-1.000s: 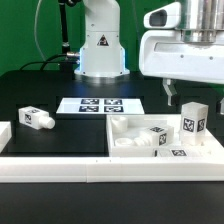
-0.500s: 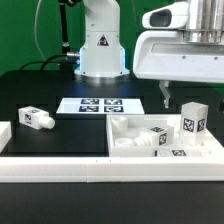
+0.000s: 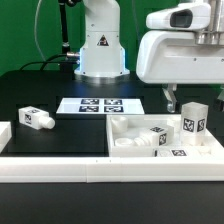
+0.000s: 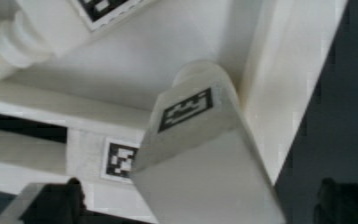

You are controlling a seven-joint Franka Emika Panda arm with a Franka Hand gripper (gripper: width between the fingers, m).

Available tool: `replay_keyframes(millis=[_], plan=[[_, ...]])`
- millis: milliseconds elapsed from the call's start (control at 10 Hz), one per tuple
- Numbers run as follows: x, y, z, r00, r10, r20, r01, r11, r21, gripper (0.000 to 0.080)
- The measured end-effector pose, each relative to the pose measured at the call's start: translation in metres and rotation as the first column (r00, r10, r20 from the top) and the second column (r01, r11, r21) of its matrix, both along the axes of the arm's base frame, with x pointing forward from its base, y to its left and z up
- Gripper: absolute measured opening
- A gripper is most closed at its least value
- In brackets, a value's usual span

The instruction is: Assemble one leg

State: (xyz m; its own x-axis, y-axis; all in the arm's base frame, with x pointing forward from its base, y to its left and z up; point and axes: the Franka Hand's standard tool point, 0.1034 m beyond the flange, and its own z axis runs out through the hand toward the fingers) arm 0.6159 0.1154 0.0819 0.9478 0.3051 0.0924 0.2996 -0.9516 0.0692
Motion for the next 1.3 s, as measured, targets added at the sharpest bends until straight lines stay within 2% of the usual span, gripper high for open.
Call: replay_keyframes(millis=[300,400,500,600,900,1100,1300], plan=[[-0.0018,0.0007,-0.0017,0.987,0.159,-0.009,-0.160,0.987,-0.028,0.0629],[-0.0019,0.0008,-0.0019,0.989,0.145,-0.008,-0.145,0.989,-0.027,0.0502],[-0.0021,0.0005,-0.0026,0.990,0.144,-0.009,-0.144,0.989,-0.027,0.0502],[-0.0020,0.0006,-0.0024,0.991,0.135,-0.008,-0.135,0.991,-0.026,0.0334],[-0.0019,0.0011,-0.0020,0.993,0.116,-0.006,-0.116,0.993,-0.024,0.0288],[-0.0015,0.0005,-0.0016,0.997,-0.072,0.001,0.072,0.997,-0.001,0.0288],[-0.0010,-0.0023,-0.0016,0.967,-0.255,-0.002,0.255,0.967,0.022,0.0288]])
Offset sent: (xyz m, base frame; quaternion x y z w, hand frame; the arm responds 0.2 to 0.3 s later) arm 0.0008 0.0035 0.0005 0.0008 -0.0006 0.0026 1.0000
